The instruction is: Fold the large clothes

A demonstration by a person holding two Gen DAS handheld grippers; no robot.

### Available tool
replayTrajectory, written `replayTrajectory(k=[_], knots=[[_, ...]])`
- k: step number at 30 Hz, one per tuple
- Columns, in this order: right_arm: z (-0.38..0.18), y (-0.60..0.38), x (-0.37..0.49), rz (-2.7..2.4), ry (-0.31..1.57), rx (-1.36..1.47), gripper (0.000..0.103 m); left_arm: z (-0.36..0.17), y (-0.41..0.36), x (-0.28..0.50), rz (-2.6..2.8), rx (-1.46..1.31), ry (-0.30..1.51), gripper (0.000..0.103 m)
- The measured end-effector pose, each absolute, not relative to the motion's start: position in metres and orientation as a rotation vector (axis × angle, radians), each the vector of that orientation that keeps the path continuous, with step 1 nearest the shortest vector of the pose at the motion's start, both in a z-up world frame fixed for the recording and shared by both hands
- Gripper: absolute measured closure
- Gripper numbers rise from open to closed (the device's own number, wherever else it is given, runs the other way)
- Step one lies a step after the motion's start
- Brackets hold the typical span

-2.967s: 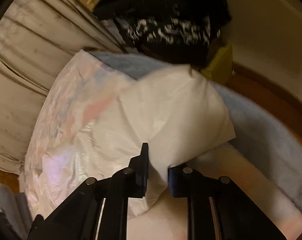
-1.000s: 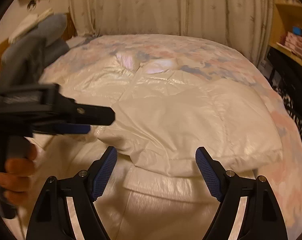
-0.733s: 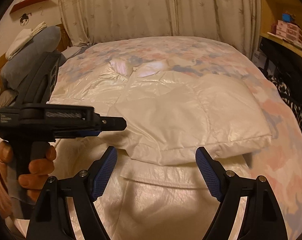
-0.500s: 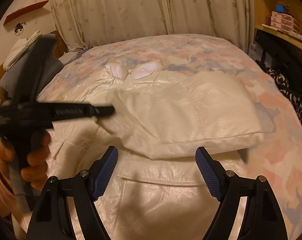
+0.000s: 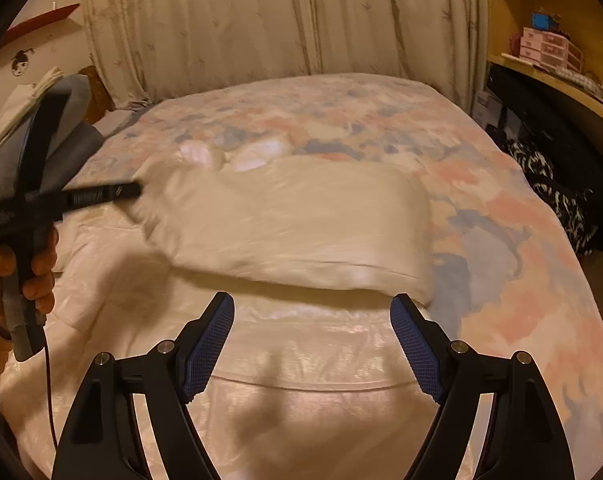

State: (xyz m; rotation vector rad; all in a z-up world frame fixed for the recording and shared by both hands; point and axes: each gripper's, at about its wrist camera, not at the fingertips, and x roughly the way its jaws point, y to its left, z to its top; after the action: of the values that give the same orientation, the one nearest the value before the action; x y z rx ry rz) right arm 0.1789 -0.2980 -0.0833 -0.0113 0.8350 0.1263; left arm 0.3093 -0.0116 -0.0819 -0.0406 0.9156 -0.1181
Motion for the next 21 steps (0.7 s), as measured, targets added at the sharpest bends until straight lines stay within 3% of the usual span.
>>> replayTrajectory(k=[4, 6, 8, 10, 11, 19, 21], knots=[[-0.095, -0.311, 0.195, 0.113, 0.888, 0.020, 0.021, -0.126, 0.009, 0.316, -0.089, -0.068, 1.015, 0.098], [-0.099, -0.324, 0.203, 0.114, 0.914, 0.052, 0.021, -0.135, 0.014, 0.315, -0.107, -0.102, 1.035, 0.092], [-0.102, -0.333, 0.217, 0.124, 0.921, 0.095, 0.021, -0.133, 0.018, 0.314, -0.143, -0.146, 1.037, 0.067], [-0.095, -0.353, 0.232, 0.131, 0.916, 0.163, 0.021, -0.130, 0.023, 0.317, -0.159, -0.172, 1.024, 0.050], [-0.094, -0.361, 0.243, 0.131, 0.914, 0.190, 0.020, -0.127, 0.023, 0.318, -0.165, -0.183, 1.013, 0.047], [-0.111, -0.434, 0.339, 0.051, 0.967, 0.411, 0.017, -0.138, 0.025, 0.348, -0.151, -0.201, 1.065, 0.047], [-0.130, -0.451, 0.363, 0.039, 0.998, 0.493, 0.017, -0.146, 0.027, 0.358, -0.154, -0.227, 1.079, 0.055]])
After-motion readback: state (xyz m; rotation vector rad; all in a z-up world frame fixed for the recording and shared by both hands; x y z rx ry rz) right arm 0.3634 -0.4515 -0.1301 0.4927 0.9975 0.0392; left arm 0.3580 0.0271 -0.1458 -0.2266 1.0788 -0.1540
